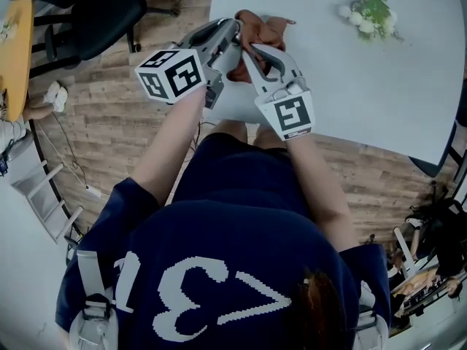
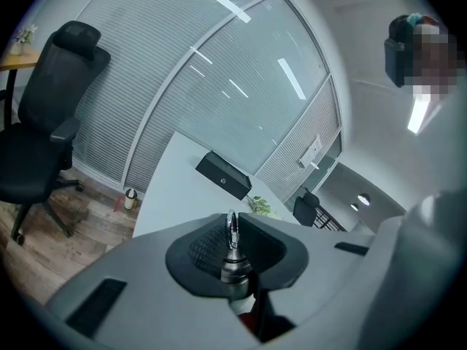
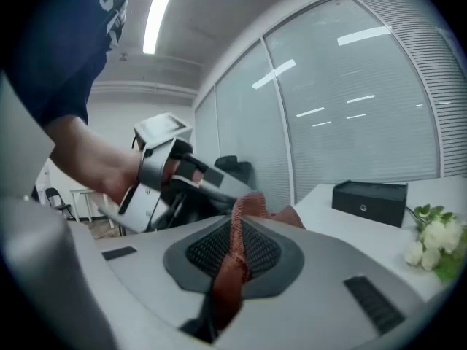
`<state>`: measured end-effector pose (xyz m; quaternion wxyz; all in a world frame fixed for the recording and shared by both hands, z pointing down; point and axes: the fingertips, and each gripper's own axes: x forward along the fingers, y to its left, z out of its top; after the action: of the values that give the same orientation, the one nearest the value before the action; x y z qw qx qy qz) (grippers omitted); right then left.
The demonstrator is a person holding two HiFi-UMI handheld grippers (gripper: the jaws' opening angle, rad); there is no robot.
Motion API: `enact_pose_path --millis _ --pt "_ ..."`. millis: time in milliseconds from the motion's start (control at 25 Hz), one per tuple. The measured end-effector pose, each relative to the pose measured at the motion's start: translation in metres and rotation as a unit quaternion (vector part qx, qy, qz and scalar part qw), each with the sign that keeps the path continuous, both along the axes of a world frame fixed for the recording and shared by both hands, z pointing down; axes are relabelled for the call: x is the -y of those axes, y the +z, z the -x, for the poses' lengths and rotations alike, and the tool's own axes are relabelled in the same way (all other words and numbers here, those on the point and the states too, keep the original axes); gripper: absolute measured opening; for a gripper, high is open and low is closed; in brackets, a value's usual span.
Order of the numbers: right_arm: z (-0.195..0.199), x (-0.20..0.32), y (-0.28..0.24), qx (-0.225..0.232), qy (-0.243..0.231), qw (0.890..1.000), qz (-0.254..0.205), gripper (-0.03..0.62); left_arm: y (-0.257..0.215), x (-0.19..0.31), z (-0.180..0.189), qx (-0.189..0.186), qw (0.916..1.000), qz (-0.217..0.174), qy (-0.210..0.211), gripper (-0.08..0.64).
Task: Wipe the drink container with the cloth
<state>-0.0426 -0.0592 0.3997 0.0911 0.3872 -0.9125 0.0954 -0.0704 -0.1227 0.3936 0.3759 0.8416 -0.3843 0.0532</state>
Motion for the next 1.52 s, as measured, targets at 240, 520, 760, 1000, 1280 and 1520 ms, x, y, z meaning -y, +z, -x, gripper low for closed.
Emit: enact_pose_path --millis 240,520,760,1000,1280,1520 --pt "0.011 0.003 -0.009 -0.018 -0.026 0.999 -0.041 0.044 -0.001 -0.002 -0.003 0.003 1.0 0.001 0.001 0.051" --pt "-0.022 -0.032 0.064 -0.105 -0.015 0.994 0.028 0.044 -0.001 -0.003 -0.003 0.003 1.0 0.001 0.002 0.051" --pt "-0.018 -0.03 0.056 -0.095 -0.009 0.995 0.027 0.044 -0.002 -0.005 -0.003 0.005 1.0 0.0 0.004 0.052" --pt "0.018 -0.009 -0.008 -0.06 -0.029 0.997 -0.049 0.044 -0.004 -0.01 -0.007 0.013 0.9998 -0.003 0.011 0.051" --pt "0.019 -0.028 0.03 -0.123 -0.059 0.99 -0.046 0.044 -0.003 -0.01 -0.003 0.008 0.9999 -0.001 0.01 0.052" --pt "0.002 -0.045 0.088 -0.154 -0.052 0.986 0.036 0.044 -0.002 -0.01 -0.004 0.01 0.9999 0.0 0.012 0.052"
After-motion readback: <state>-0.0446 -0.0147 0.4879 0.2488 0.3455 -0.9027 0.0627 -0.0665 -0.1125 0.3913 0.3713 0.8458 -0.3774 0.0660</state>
